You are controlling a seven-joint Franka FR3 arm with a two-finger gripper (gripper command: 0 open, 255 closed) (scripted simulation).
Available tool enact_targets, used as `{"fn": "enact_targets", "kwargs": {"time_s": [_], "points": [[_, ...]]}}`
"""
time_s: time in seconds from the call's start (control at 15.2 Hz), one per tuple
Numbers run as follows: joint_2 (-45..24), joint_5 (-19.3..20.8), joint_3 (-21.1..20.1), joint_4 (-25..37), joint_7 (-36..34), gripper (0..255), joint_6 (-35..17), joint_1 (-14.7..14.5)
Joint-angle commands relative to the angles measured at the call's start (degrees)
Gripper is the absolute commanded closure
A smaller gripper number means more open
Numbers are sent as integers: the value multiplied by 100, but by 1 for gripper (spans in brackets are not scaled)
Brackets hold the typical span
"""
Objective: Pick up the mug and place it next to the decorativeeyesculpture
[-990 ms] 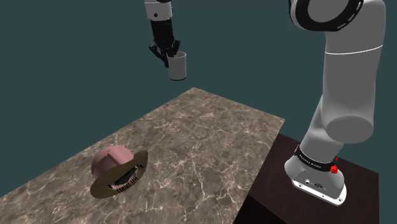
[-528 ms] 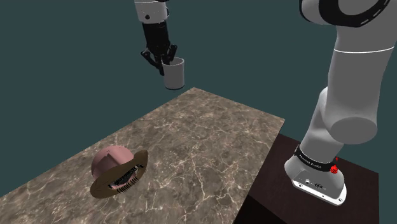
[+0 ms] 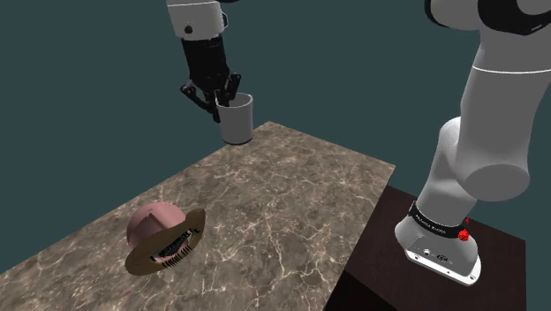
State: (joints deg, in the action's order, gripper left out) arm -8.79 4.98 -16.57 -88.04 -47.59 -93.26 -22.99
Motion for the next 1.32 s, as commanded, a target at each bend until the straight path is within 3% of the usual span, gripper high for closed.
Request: {"fn": "enact_targets", "kwargs": {"time_s": [0.0, 0.66, 1.25], "points": [[0, 3, -109, -20, -267, 255, -5, -151], [-271, 102, -646, 300, -1601, 255, 138, -967], [-1080, 442, -1034, 1333, -2829, 255, 495, -1920]]}}
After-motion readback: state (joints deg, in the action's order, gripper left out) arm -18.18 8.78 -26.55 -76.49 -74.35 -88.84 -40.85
